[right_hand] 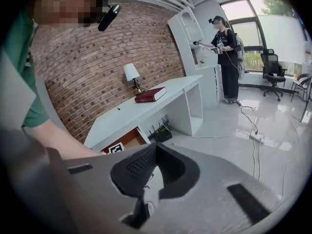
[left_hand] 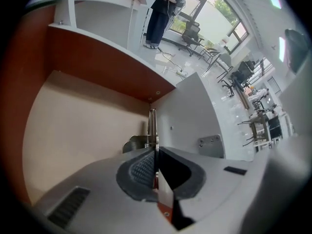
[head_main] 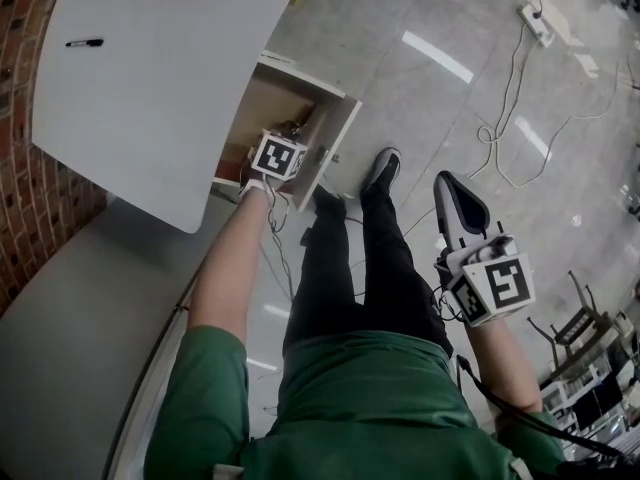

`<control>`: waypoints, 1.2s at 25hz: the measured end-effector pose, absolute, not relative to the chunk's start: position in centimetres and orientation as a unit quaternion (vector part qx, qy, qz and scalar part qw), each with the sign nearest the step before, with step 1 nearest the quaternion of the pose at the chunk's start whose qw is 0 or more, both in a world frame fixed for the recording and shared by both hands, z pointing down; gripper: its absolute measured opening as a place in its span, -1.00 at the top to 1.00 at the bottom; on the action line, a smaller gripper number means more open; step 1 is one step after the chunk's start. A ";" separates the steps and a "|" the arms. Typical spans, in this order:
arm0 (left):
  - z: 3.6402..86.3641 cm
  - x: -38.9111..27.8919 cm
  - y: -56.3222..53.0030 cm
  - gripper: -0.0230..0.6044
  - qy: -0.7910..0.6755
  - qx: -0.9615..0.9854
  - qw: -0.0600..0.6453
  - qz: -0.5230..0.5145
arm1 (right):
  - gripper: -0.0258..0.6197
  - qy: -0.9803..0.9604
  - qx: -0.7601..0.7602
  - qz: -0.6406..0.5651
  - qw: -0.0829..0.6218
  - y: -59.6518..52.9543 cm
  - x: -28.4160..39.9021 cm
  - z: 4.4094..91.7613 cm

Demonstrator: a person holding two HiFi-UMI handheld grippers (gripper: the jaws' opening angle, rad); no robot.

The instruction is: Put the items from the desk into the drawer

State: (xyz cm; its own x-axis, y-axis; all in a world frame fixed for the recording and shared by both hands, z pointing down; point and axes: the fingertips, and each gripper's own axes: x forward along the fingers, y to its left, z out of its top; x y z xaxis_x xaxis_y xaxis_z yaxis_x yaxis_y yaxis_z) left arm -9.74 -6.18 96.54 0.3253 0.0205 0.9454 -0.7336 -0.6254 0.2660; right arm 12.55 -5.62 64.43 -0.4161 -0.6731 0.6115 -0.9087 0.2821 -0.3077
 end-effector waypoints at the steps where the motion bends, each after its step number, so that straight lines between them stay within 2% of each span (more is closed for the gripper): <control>1: 97.0 -9.6 -6.2 0.90 -0.246 0.732 0.358 0.525 | 0.91 -0.777 0.508 0.321 0.185 -5.7 12.5 64.8; 16: 100.4 -10.6 -5.2 0.90 -0.237 0.722 0.345 0.552 | 0.91 -0.779 0.495 0.337 0.188 -5.0 11.3 66.9; 24: 100.5 -11.5 -4.3 0.89 -0.204 0.708 0.402 0.543 | 0.91 -0.770 0.495 0.358 0.183 -4.6 11.5 67.7; 30: 100.6 -11.6 -5.2 0.88 -0.232 0.709 0.364 0.557 | 0.91 -0.774 0.490 0.357 0.182 -4.8 10.8 67.4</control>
